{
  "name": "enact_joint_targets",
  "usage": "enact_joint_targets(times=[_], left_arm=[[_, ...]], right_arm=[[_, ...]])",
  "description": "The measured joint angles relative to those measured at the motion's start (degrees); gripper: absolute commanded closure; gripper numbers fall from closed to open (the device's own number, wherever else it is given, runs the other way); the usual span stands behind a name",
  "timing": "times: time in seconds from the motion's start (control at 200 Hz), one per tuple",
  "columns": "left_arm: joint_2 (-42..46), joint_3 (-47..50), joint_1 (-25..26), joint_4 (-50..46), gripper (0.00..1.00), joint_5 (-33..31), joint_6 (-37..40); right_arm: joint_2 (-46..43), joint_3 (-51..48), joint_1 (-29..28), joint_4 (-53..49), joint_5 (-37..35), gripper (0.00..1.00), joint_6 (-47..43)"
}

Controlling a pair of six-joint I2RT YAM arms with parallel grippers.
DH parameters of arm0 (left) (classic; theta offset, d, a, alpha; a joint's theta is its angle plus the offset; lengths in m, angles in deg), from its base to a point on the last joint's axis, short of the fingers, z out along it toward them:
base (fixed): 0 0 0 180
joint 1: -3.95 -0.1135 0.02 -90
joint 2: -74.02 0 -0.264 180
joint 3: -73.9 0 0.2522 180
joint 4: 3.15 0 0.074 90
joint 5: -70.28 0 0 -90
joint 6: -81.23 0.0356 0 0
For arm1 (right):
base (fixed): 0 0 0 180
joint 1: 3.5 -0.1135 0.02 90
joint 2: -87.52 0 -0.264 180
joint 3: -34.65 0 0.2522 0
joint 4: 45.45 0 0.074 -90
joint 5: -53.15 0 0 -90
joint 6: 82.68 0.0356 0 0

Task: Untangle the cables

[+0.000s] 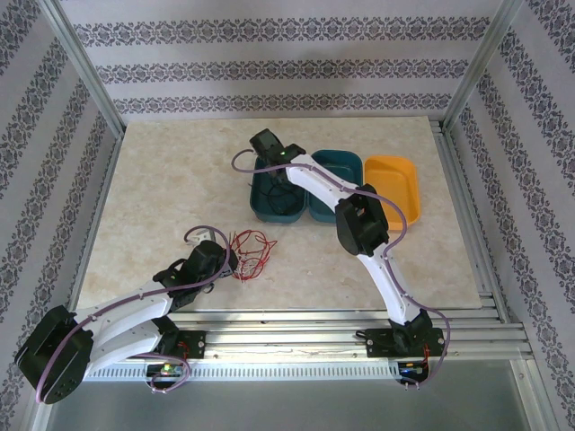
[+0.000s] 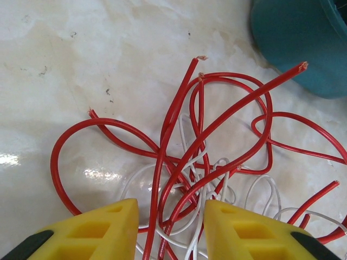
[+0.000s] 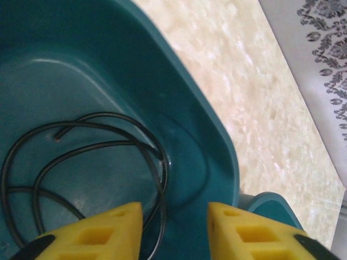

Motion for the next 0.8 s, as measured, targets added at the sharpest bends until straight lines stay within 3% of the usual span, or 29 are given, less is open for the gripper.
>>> enact_joint_targets(times=[0.34, 0.66, 0.799], left_arm=[[0.0, 0.0, 0.0, -0.2, 0.64, 0.0, 0.0], [0.8, 0.2, 0.0, -0.2, 0.64, 0.2, 0.0], [0.9, 0.2, 0.0, -0.2, 0.64, 0.2, 0.0]], right_arm=[[-6.7, -4.1, -1.3, -0.2, 0.9, 0.58, 1.9], [-13.3, -5.8, -1.4, -1.5, 14.7, 0.6, 11.8], [-12.5, -5.2, -2.6, -2.0, 16.8, 0.6, 13.9]])
